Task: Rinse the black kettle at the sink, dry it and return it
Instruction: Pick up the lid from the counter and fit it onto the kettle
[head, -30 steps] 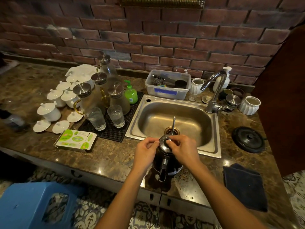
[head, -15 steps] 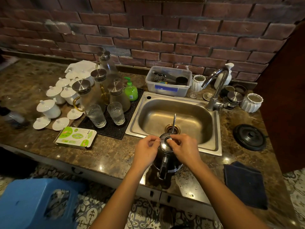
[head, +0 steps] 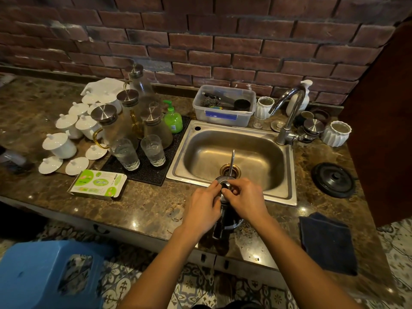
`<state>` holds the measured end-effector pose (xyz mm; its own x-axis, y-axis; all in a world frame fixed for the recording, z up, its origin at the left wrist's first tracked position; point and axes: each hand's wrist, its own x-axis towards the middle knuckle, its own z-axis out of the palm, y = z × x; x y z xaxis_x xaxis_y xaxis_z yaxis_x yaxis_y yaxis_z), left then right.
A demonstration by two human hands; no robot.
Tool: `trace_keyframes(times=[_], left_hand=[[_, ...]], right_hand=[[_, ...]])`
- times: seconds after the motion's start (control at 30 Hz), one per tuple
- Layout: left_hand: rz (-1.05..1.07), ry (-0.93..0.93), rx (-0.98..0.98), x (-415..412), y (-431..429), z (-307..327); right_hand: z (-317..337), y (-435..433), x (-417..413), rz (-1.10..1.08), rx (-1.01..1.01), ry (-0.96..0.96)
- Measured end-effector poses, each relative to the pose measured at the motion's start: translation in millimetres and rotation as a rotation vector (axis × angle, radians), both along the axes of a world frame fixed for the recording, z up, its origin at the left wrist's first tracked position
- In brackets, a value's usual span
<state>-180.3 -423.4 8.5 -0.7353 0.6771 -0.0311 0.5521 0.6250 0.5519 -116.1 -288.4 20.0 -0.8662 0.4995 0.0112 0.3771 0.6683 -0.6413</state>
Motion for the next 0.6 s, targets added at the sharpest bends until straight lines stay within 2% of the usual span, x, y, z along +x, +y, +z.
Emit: trace_keyframes(times=[0.27,0.43,0.6], left_hand=[[0.036,0.022,-0.007,1.2,4.2,1.5],[0.056,0.092,-0.119,-3.1,10.2,9.7],[0.080,0.079,-0.160,-2.4,12.9,14.4]], right_hand=[[-10.4,0.3,-2.8,-0.040,0.026,-0.003],[-9.3,-0.3,-5.9,-0.043,0.016,-0.018],[-10.6,-1.7,-6.6,-0.060,0.028,-0.023]])
